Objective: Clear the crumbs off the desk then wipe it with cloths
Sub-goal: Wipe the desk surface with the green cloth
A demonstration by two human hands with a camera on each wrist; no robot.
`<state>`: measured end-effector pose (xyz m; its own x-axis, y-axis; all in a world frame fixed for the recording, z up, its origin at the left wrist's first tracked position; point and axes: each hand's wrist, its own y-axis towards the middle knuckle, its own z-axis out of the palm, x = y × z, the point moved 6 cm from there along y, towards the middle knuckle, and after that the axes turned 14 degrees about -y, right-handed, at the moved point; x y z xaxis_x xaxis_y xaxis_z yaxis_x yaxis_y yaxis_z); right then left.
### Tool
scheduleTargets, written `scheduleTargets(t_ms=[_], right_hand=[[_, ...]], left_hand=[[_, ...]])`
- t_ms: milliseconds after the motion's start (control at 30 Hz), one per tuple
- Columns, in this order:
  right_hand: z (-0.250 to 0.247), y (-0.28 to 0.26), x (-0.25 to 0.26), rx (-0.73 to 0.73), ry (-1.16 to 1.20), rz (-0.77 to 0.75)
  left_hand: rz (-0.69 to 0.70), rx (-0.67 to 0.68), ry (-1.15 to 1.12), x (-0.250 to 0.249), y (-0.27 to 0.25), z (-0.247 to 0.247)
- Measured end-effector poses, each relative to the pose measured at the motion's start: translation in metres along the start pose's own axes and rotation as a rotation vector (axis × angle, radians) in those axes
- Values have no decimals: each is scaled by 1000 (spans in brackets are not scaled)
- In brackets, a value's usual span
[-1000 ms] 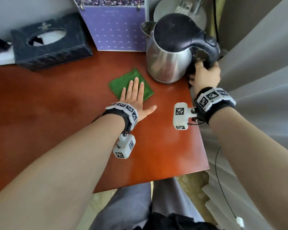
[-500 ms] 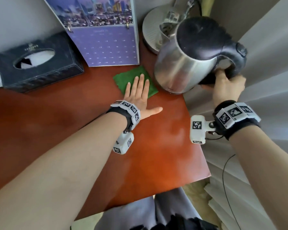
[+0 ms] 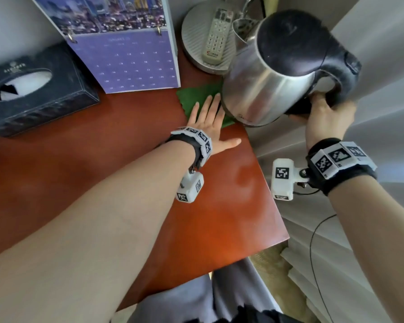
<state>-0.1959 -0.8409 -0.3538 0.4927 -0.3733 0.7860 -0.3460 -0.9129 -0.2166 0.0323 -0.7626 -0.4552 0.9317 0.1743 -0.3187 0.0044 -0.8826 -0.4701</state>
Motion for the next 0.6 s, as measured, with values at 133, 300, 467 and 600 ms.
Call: scheduleTargets(t_ms=[133, 300, 467, 600], right_hand=[[-7, 10, -18, 11, -14, 10], [-9, -3, -7, 12, 18, 37], [-1, -1, -4, 24, 95, 53], [-5, 3, -5, 8, 119, 58]], left_hand=[[38, -26, 40, 4, 2, -2], [165, 4, 121, -1, -37, 29], [145, -12, 86, 2, -26, 20], [104, -20, 73, 2, 7, -3]])
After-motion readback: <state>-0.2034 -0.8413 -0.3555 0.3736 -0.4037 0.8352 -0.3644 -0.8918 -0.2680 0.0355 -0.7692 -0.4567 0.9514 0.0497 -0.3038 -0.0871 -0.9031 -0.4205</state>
